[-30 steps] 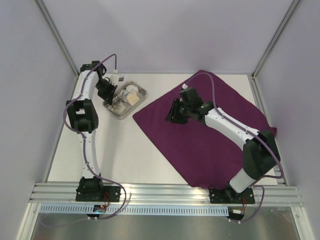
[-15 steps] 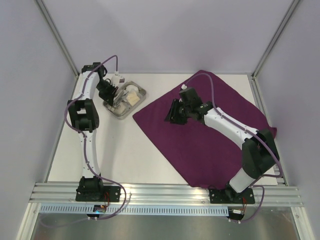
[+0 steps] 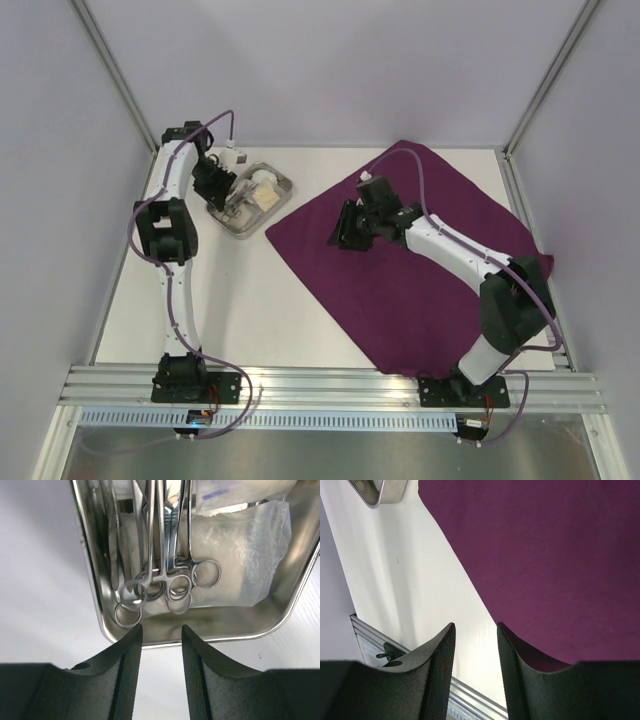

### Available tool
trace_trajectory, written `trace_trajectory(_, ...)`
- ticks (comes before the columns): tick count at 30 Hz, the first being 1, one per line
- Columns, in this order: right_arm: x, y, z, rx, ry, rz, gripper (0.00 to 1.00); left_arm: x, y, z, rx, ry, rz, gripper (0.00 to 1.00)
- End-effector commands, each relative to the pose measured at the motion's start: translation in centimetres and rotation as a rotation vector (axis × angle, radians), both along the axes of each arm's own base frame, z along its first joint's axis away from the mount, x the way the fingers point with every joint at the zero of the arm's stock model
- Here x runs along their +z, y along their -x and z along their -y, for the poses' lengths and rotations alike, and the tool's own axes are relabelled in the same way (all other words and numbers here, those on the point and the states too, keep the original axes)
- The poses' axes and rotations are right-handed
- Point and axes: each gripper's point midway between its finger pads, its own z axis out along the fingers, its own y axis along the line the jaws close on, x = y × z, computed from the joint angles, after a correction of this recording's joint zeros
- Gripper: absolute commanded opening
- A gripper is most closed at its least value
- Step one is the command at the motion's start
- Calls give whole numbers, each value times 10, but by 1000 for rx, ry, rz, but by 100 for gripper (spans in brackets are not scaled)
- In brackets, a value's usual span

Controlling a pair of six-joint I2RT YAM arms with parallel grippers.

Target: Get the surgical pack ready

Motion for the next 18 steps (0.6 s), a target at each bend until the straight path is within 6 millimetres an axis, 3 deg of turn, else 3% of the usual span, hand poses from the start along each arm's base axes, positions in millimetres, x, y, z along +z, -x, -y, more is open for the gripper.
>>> trace_trajectory(1, 9, -6, -9, 9, -36, 16, 41, 72, 15, -4, 54, -51, 82, 46)
trace_trajectory(4, 6, -4, -10, 15, -31, 11, 42, 97, 28, 18, 8, -7, 129, 50)
trace_trajectory(6, 2, -3, -9, 16, -28, 3, 42, 103, 36, 37, -40, -5, 148, 53)
trace_trajectory(11, -2, 1, -9, 27, -24, -10, 41, 89, 64, 93, -140, 34, 94, 62)
trace_trajectory(12, -2, 2, -8, 30, -21, -9, 41, 85, 60, 102, -149, 41, 109, 68)
trace_trajectory(18, -8, 7, -2, 33, 6, -19, 41, 57, 31, 121, -163, -69, 166, 70)
